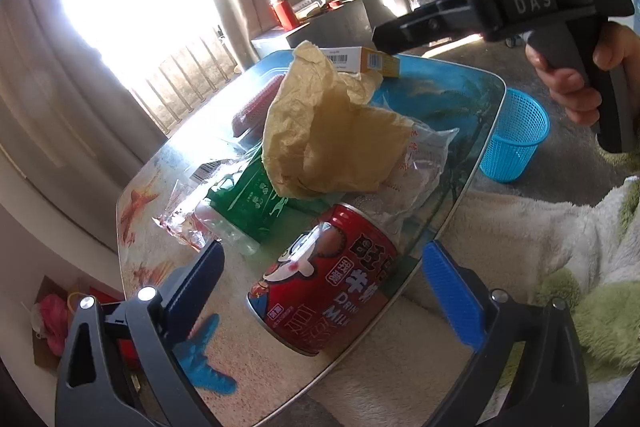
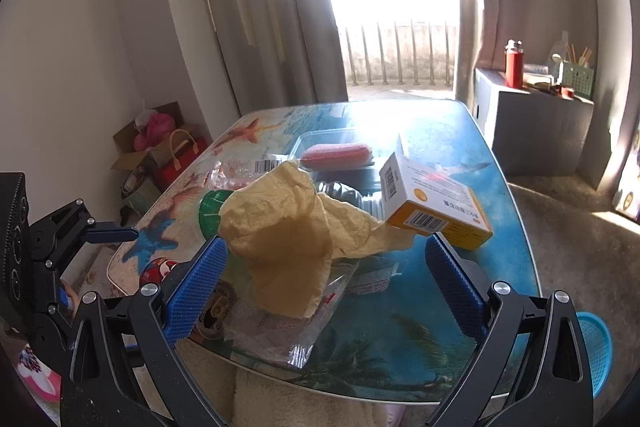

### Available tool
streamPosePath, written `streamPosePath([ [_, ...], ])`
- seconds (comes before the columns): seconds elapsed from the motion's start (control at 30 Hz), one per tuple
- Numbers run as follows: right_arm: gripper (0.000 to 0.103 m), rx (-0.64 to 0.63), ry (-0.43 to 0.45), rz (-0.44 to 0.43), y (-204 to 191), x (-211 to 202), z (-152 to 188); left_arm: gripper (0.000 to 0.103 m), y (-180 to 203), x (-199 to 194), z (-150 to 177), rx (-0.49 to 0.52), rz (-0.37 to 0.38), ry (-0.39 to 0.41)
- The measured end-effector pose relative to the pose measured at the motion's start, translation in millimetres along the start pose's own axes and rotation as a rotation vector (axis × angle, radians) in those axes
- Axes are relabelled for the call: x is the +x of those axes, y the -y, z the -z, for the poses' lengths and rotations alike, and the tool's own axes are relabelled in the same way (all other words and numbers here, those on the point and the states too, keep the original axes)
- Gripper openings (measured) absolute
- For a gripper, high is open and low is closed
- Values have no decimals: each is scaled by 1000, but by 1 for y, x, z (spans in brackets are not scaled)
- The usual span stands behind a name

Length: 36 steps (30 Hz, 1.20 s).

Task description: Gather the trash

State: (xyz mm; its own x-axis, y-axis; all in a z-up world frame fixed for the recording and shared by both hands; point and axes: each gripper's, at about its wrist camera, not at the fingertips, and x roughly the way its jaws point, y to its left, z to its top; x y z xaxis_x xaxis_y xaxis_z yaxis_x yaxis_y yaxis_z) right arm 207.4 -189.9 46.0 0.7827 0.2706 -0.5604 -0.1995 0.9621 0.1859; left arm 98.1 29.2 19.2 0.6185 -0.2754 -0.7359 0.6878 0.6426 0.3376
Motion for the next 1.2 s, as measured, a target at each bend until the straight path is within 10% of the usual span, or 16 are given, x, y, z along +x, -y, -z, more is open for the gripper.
streamPosePath([
  [0.2, 95, 31, 12, 9, 7, -8, 5, 83, -7, 37, 10, 120, 73, -149],
  [0.53, 95, 72, -8, -5, 17, -5, 13, 67, 3, 22, 21, 35, 46, -206],
  [0.87, 95, 155, -67, -69, 20, 13, 18, 66, -69, 22, 58, -892, 93, -265],
  [1.2, 95, 206, -95, -61, 33, 9, 24, 67, -78, 48, 60, -978, 70, -322],
])
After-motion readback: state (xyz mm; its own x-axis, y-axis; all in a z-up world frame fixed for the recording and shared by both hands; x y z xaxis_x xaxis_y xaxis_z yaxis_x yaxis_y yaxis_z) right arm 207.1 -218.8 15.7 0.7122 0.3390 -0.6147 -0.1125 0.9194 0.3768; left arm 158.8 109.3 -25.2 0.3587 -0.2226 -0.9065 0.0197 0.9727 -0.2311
